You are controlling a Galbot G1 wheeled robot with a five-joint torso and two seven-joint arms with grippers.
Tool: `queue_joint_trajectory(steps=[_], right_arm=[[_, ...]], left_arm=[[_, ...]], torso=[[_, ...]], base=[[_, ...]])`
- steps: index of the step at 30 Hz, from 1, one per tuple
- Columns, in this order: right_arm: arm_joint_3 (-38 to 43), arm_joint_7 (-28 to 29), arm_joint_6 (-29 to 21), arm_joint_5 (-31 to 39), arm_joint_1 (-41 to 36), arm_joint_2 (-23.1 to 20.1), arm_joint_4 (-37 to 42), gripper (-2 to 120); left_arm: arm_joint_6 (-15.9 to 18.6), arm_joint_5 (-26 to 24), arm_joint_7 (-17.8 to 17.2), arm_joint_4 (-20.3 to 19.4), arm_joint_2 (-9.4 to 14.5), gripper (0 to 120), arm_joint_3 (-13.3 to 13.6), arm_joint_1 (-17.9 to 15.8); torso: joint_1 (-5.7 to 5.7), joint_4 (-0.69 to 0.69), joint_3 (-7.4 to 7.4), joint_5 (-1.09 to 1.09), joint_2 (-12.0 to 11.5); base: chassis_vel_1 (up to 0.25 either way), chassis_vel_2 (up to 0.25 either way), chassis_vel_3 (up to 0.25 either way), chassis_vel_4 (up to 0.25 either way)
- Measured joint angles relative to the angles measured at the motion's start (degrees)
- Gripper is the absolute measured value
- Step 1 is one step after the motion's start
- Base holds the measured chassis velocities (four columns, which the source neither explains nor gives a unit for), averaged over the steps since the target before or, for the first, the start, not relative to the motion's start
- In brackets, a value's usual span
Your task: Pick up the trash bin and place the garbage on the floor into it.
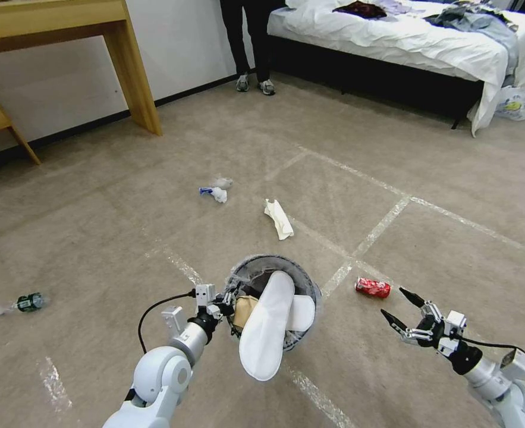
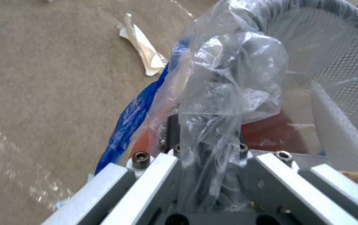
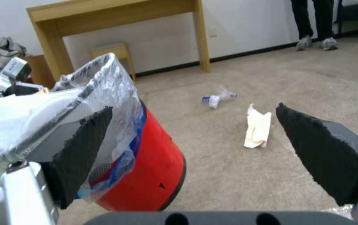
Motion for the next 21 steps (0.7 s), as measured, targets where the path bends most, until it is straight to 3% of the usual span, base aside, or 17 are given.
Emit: queue_joint_trajectory(steps=[13, 21], right_arm=[[0.0, -0.3, 1.0, 1.0, -0.5, -0.3, -0.1, 100], [-0.3, 0.4, 1.8, 0.8, -0.5, -0.4, -0.3, 100]], left_arm=[[0.1, 0.2, -0.1, 0.1, -0.5, 1, 0.2, 0.1], [0.0, 0.4, -0.1, 0.1, -0.5, 1, 0.0, 0.2]], torso=[[0.02, 0.00, 0.02, 0.00, 0.0], [0.02, 0.00, 0.01, 0.00, 0.0]], base=[[-0.210, 0.204, 0.212, -0.226], [-0.099, 0.102, 0.091, -0.068]])
